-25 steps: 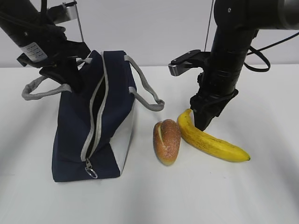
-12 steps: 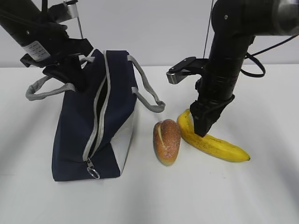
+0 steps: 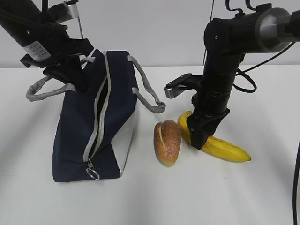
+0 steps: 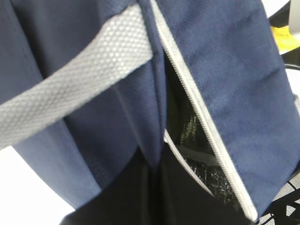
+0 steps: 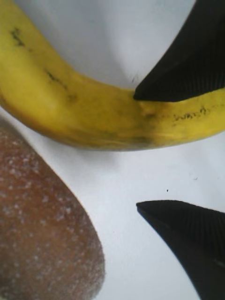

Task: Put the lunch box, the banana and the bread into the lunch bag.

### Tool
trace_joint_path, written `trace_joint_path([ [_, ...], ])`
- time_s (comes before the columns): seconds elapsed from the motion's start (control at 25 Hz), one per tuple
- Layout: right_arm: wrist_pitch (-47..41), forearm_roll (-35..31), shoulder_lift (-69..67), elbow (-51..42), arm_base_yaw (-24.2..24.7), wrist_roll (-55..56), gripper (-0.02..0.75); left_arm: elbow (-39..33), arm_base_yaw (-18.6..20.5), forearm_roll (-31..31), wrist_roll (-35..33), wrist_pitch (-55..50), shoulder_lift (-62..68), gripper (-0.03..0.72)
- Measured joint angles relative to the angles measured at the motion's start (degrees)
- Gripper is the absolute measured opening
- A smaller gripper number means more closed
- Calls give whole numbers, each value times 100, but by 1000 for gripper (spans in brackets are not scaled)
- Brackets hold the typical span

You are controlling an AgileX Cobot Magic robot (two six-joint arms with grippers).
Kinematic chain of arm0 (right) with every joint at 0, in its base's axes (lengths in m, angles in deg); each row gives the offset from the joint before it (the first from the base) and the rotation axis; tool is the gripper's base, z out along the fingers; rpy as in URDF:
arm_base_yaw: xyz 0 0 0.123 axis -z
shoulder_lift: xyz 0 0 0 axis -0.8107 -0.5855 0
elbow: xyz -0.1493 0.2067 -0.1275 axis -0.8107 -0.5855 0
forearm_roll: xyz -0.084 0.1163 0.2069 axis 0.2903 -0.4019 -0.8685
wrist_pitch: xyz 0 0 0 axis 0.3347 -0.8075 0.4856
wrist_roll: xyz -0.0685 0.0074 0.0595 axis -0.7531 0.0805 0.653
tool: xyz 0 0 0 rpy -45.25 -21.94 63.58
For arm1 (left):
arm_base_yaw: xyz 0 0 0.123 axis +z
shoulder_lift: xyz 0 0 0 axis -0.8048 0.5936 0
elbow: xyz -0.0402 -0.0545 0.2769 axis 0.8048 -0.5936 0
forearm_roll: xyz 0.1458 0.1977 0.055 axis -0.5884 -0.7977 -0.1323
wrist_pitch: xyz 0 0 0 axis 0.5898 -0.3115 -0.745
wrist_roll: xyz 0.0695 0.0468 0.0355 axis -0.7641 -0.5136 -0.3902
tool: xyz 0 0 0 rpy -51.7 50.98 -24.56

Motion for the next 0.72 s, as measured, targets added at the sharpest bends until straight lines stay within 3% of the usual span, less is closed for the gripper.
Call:
trace_joint_path([
  [0.2, 128, 70, -118, 22, 0, 10, 484, 0, 0, 0, 0, 0, 0, -2],
  [0.72, 376, 191, -354, 33, 12, 430, 352, 0, 0, 1, 0, -2, 0, -2],
])
